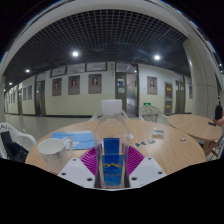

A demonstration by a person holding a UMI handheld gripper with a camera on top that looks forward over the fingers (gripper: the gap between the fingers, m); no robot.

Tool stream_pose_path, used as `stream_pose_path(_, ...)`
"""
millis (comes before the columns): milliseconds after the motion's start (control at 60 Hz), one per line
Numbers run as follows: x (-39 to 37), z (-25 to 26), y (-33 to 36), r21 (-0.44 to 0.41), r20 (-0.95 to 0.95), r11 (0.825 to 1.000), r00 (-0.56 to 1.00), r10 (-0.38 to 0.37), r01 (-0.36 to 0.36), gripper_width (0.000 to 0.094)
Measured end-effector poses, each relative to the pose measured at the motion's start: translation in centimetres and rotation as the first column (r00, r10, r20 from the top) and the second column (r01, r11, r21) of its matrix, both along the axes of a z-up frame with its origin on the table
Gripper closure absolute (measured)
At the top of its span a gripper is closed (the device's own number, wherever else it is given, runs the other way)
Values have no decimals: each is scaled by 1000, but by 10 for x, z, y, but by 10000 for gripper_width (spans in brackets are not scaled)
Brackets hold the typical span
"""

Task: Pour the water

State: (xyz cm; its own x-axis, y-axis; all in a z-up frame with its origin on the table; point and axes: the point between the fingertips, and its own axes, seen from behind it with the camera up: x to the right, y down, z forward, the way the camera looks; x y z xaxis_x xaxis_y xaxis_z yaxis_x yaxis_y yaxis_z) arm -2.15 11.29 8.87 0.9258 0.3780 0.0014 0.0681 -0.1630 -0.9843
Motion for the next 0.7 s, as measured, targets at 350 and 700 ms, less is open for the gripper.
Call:
stream_pose_path(350,2,0,5,-5,7,1000,1000,17,-17,514)
stream_pose_path(700,21,12,-38,-41,87,996,993,84,-81,91)
